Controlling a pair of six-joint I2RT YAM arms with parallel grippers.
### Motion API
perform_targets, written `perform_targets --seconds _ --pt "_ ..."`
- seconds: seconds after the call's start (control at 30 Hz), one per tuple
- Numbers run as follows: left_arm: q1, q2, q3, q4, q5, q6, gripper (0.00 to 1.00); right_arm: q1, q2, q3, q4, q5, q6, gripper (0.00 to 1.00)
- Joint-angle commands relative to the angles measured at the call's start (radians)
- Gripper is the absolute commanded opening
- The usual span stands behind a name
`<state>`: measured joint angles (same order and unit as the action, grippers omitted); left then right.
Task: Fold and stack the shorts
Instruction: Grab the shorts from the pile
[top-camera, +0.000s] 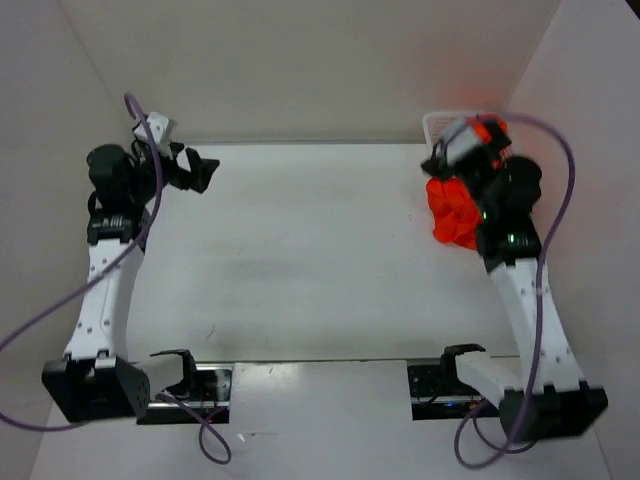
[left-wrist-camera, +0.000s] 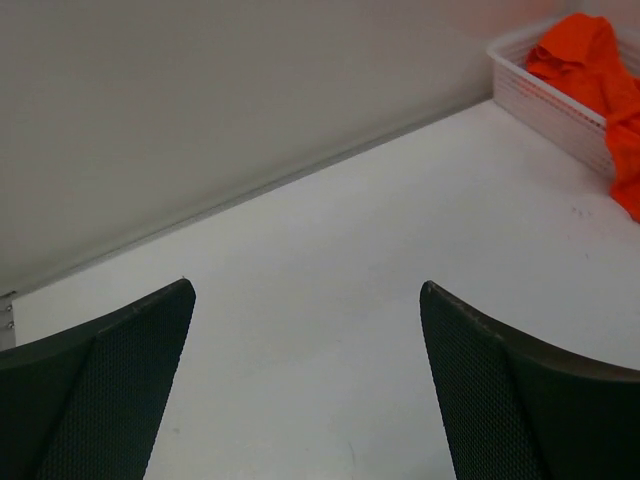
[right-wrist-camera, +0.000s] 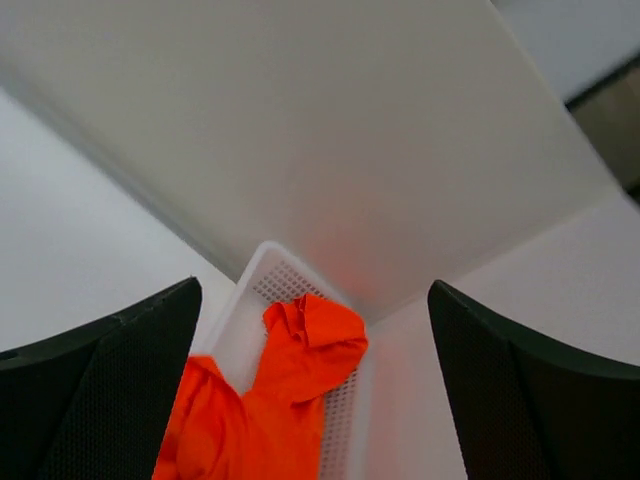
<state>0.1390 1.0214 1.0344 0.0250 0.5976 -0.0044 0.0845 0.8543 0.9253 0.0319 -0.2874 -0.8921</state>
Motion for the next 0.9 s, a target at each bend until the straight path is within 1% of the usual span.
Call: perform_targets --seconds 0.0,0.03,0.07,0.1,0.13,0.2,0.23,0.3,0.33,0.4,0.5,0.57,0.6,0.63,0.67,0.7,0.77,0.8,0.83,0.87 --pt "-0.035 0.286 0.203 -0.298 -0.093 0.004 1.0 -0.06 0.446 0.353 -0.293 0.382 0.543 0.98" --pt "-0.044 0.334 0.245 -0.394 -0.102 0.004 1.0 -0.096 0.522 0.41 -0.352 0.372 0.588 0.98" --pt "-0.044 0.377 0.278 -0.437 -0.102 0.004 1.0 -0.136 0.582 0.452 -0.409 0.351 0.632 0.98" --pt "-0.055 0.447 0.303 -0.471 -0.087 0.004 1.0 -0.208 0.636 0.508 -0.409 0.321 0.671 0.98" --pt "-0.055 0.472 0.315 -0.515 -0.066 0.004 1.0 -0.236 0.723 0.526 -0.409 0.308 0.75 0.98" --pt "-0.055 0.488 0.29 -0.502 -0.061 0.004 1.0 -0.29 0.799 0.569 -0.4 0.278 0.795 0.98" --pt "-0.055 0.488 0.273 -0.502 -0.041 0.004 1.0 -0.299 0.865 0.581 -0.391 0.265 0.805 0.98" --pt "-0.065 0.488 0.233 -0.514 -0.019 0.004 1.0 -0.31 0.92 0.622 -0.391 0.255 0.805 0.98" --pt "-0.065 0.488 0.233 -0.514 -0.028 0.004 1.0 -0.31 0.969 0.635 -0.391 0.237 0.789 0.98" --pt "-0.065 0.488 0.207 -0.514 -0.056 0.004 1.0 -0.322 1.014 0.673 -0.391 0.237 0.789 0.98" --pt "-0.065 0.488 0.179 -0.514 -0.119 0.004 1.0 -0.347 1.071 0.692 -0.403 0.191 0.78 0.98" --pt "-0.065 0.488 0.168 -0.514 -0.154 0.004 1.0 -0.347 1.08 0.669 -0.415 0.156 0.748 0.91" --pt "-0.065 0.488 0.168 -0.514 -0.166 0.004 1.0 -0.347 1.08 0.659 -0.424 0.145 0.748 0.78" --pt "-0.065 0.488 0.159 -0.514 -0.167 0.004 1.0 -0.347 1.08 0.641 -0.425 0.133 0.739 0.71" --pt "-0.065 0.479 0.159 -0.514 -0.167 0.004 1.0 -0.347 1.08 0.641 -0.425 0.12 0.739 0.57" --pt "-0.065 0.479 0.159 -0.514 -0.167 0.004 1.0 -0.347 1.08 0.629 -0.425 0.111 0.739 0.5" --pt "-0.065 0.479 0.159 -0.514 -0.167 0.004 1.0 -0.347 1.08 0.629 -0.434 0.102 0.739 0.41" --pt "-0.065 0.479 0.159 -0.514 -0.167 0.004 1.0 -0.347 1.071 0.629 -0.444 0.102 0.739 0.35" --pt "-0.065 0.479 0.159 -0.514 -0.167 0.004 1.0 -0.347 1.071 0.62 -0.444 0.102 0.728 0.35" --pt "-0.065 0.47 0.159 -0.514 -0.167 0.004 1.0 -0.347 1.062 0.619 -0.444 0.102 0.728 0.37"
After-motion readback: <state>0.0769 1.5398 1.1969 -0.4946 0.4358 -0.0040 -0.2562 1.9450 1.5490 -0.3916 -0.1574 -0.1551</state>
